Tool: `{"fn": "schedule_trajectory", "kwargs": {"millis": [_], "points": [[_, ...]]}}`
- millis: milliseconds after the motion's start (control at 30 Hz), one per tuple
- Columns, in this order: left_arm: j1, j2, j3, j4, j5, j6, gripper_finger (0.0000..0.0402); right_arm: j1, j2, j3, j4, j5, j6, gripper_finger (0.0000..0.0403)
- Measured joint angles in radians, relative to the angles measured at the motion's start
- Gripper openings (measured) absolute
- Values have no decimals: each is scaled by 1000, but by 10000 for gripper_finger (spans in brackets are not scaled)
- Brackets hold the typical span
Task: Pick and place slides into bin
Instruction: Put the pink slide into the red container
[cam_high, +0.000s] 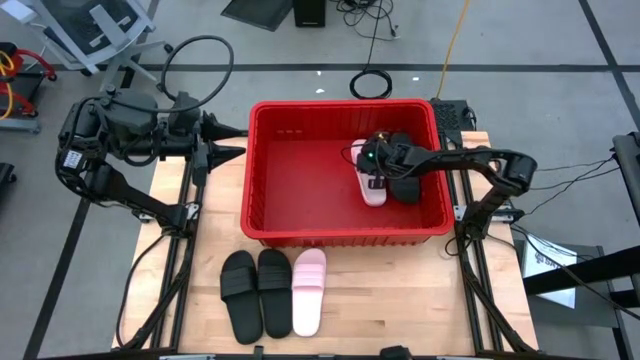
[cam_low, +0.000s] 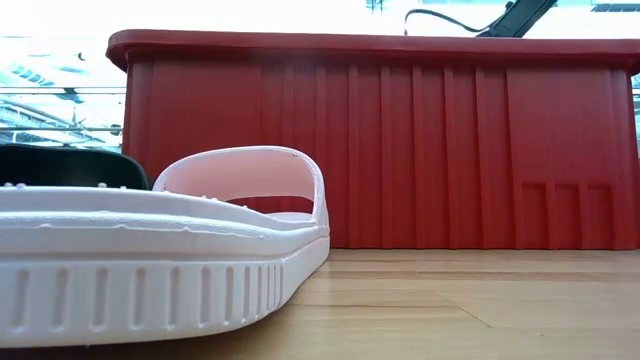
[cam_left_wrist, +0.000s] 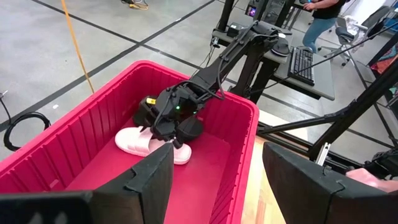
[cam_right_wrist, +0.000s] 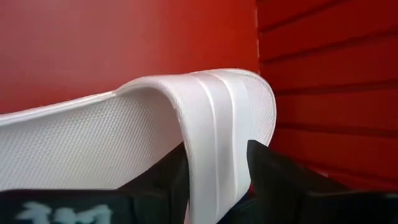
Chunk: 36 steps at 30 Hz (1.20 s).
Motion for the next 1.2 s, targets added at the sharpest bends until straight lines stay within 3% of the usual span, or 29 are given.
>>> {"fn": "schedule_trajectory", "kwargs": {"millis": [533, 1200], "points": [[0, 2, 0, 0, 0, -3, 241, 24, -53, 0, -78, 4, 108, 178], [0, 3, 0, 2, -10, -23, 241, 155, -307, 0, -121, 12, 265, 178]]}}
